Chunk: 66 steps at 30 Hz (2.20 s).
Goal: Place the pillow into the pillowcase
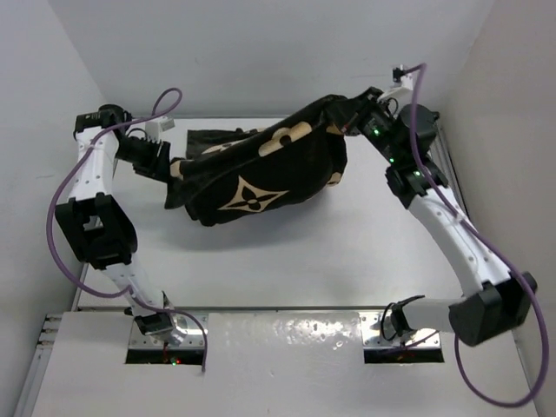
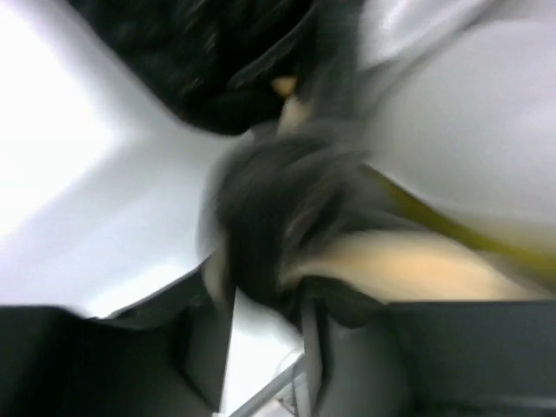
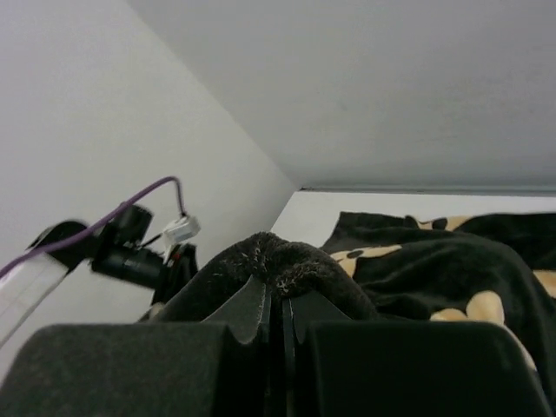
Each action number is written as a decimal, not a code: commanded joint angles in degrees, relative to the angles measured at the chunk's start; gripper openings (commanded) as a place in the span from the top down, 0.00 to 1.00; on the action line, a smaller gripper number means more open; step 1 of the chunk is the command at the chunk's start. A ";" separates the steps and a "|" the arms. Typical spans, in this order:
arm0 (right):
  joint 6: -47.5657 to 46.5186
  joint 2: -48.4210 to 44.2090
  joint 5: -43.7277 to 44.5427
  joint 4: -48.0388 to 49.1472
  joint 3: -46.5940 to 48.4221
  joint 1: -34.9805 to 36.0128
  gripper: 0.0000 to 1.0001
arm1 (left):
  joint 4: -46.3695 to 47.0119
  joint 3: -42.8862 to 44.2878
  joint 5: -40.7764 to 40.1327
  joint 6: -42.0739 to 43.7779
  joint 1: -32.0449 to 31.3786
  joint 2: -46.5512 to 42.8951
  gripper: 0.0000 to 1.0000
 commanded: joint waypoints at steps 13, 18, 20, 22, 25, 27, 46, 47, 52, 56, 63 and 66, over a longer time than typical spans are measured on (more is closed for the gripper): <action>4.34 8.25 31.22 15.40 5.87 11.79 1.00 | 8.65 -2.10 -4.71 27.71 4.22 -15.81 0.81; -0.58 8.25 32.01 16.98 8.77 16.88 1.00 | 2.85 -23.38 -2.79 31.78 2.00 -18.14 0.50; -1.73 7.64 32.45 16.73 7.55 18.03 1.00 | 2.85 -26.91 0.44 31.26 0.78 -15.85 0.29; -2.08 6.85 32.89 15.85 5.71 18.21 1.00 | 2.85 -26.93 5.01 29.59 -0.45 -12.34 0.01; -1.03 2.90 35.78 13.21 -0.61 17.86 1.00 | 5.02 -26.66 11.88 29.15 -4.40 -11.00 0.00; 0.55 -1.58 36.84 9.79 -6.41 16.63 1.00 | 12.99 -27.27 12.16 20.47 -8.44 -12.14 0.00; 6.01 -6.52 34.65 2.57 -16.45 14.17 1.00 | 18.39 -39.14 13.11 20.91 -12.40 -0.46 0.00; 6.01 -6.34 34.91 2.49 -16.36 14.25 1.00 | 19.62 -39.40 13.91 20.27 -12.67 0.76 0.00; 5.66 -5.64 35.44 3.18 -15.84 13.82 1.00 | 18.49 -37.47 15.49 19.83 -14.16 4.81 0.10; 2.59 -1.36 32.20 3.71 -12.16 12.24 1.00 | 11.88 -31.87 22.24 16.03 -14.08 9.46 1.00; -9.96 21.39 7.67 -3.72 59.21 -3.06 1.00 | 16.04 52.63 26.32 -17.53 9.07 12.55 1.00; -11.75 18.76 8.46 0.15 64.90 -3.14 1.00 | 74.81 26.10 33.57 -61.73 20.24 -7.74 1.00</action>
